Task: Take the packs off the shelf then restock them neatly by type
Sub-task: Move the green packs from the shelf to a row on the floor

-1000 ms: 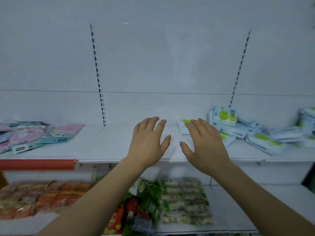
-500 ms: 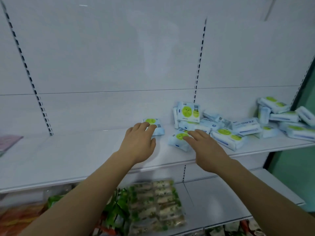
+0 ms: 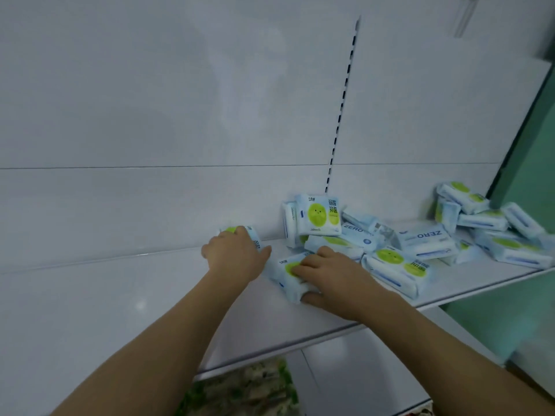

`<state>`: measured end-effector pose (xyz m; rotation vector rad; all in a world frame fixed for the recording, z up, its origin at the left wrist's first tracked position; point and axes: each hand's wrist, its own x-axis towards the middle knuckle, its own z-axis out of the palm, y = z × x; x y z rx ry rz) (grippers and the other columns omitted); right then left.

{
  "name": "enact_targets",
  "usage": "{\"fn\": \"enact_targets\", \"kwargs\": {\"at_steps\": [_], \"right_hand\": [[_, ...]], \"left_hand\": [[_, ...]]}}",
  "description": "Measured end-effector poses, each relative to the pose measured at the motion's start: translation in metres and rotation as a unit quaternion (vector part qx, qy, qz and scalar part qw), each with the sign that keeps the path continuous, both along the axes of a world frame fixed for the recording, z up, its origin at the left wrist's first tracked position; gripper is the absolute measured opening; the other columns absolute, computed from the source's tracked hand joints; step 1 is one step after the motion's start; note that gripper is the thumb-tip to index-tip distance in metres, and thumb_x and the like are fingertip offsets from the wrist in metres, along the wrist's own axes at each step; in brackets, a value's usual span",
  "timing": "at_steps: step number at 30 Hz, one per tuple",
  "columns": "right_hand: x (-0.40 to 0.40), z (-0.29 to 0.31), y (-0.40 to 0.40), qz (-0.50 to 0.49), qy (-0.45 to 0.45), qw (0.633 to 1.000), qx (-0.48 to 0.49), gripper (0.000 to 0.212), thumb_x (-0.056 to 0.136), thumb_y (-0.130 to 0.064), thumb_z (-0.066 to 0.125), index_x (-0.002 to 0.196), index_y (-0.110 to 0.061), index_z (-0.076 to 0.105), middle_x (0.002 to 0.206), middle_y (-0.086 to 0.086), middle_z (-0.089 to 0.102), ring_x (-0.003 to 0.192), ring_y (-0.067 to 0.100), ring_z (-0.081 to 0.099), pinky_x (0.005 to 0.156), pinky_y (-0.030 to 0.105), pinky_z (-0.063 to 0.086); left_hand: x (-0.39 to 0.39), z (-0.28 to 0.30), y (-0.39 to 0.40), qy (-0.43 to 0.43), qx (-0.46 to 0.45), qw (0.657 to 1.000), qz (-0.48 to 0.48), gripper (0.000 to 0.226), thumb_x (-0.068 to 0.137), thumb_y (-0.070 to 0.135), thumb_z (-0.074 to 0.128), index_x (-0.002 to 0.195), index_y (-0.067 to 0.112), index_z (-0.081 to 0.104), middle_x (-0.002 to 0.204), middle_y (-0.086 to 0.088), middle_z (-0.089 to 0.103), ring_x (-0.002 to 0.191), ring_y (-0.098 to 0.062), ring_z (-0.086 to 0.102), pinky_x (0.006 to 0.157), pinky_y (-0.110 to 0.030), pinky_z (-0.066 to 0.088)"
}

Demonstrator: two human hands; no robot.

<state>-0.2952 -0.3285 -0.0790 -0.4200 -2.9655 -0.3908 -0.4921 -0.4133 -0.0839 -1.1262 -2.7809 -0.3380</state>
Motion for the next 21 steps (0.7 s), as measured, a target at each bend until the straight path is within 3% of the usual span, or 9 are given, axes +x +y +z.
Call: {"fn": "enact_targets", "kwargs": {"at_steps": [4, 7, 10, 15, 18, 21], "right_hand": [[-0.011, 0.000, 0.005, 0.002, 0.003, 1.000, -0.014, 0.057, 0.083, -0.061, 0.038, 0.109, -0.020, 0.068, 0.099, 0.002, 0.065, 0.095, 0.026, 0.054, 0.078, 0.043, 0.051], [-0.015, 0.005, 0.009, 0.000, -0.010, 0.998, -0.065, 0.060, 0.083, -0.063, 0.042, 0.122, -0.022, 0.062, 0.112, 0.003, 0.060, 0.107, 0.025, 0.052, 0.090, 0.043, 0.048], [-0.016, 0.017, 0.016, 0.010, -0.035, 0.992, -0.124, 0.058, 0.082, -0.052, 0.061, 0.133, -0.025, 0.050, 0.130, 0.001, 0.051, 0.121, 0.021, 0.044, 0.102, 0.037, 0.041], [-0.034, 0.028, 0.019, -0.031, -0.072, 0.986, -0.145, 0.063, 0.075, -0.052, 0.073, 0.124, -0.027, 0.042, 0.119, 0.001, 0.056, 0.101, 0.022, 0.054, 0.087, 0.036, 0.049], [-0.044, 0.031, 0.017, -0.020, -0.054, 0.984, -0.169, 0.064, 0.074, -0.055, 0.076, 0.123, -0.029, 0.043, 0.109, -0.007, 0.052, 0.096, 0.017, 0.052, 0.079, 0.032, 0.043], [-0.049, 0.029, 0.012, -0.010, -0.061, 0.980, -0.191, 0.065, 0.071, -0.062, 0.078, 0.117, -0.033, 0.043, 0.107, -0.009, 0.052, 0.095, 0.016, 0.052, 0.078, 0.032, 0.043]], "left_hand": [[-0.008, 0.005, 0.019, -0.022, -0.010, 0.999, 0.022, 0.071, 0.082, 0.071, 0.054, 0.125, 0.016, 0.042, 0.117, -0.010, 0.057, 0.108, -0.031, 0.058, 0.080, -0.039, 0.041], [-0.016, 0.002, 0.016, -0.041, -0.035, 0.998, -0.012, 0.070, 0.079, 0.059, 0.062, 0.129, 0.016, 0.037, 0.124, -0.011, 0.053, 0.115, -0.034, 0.053, 0.087, -0.040, 0.040], [-0.029, 0.018, -0.007, -0.089, -0.124, 0.986, -0.065, 0.081, 0.072, 0.055, 0.068, 0.134, 0.017, 0.033, 0.131, -0.011, 0.050, 0.122, -0.034, 0.048, 0.099, -0.043, 0.042], [-0.044, 0.045, -0.052, -0.168, -0.214, 0.946, -0.178, 0.080, 0.076, 0.020, 0.073, 0.144, 0.030, 0.032, 0.105, 0.000, 0.056, 0.096, -0.021, 0.054, 0.086, -0.033, 0.051], [-0.042, 0.046, -0.060, -0.226, -0.214, 0.927, -0.207, 0.079, 0.076, 0.029, 0.079, 0.139, 0.040, 0.033, 0.104, 0.007, 0.059, 0.092, -0.015, 0.059, 0.086, -0.031, 0.050], [-0.035, 0.037, -0.055, -0.177, -0.205, 0.937, -0.220, 0.087, 0.072, 0.046, 0.084, 0.138, 0.036, 0.029, 0.115, 0.005, 0.058, 0.098, -0.019, 0.059, 0.090, -0.035, 0.049]]}}
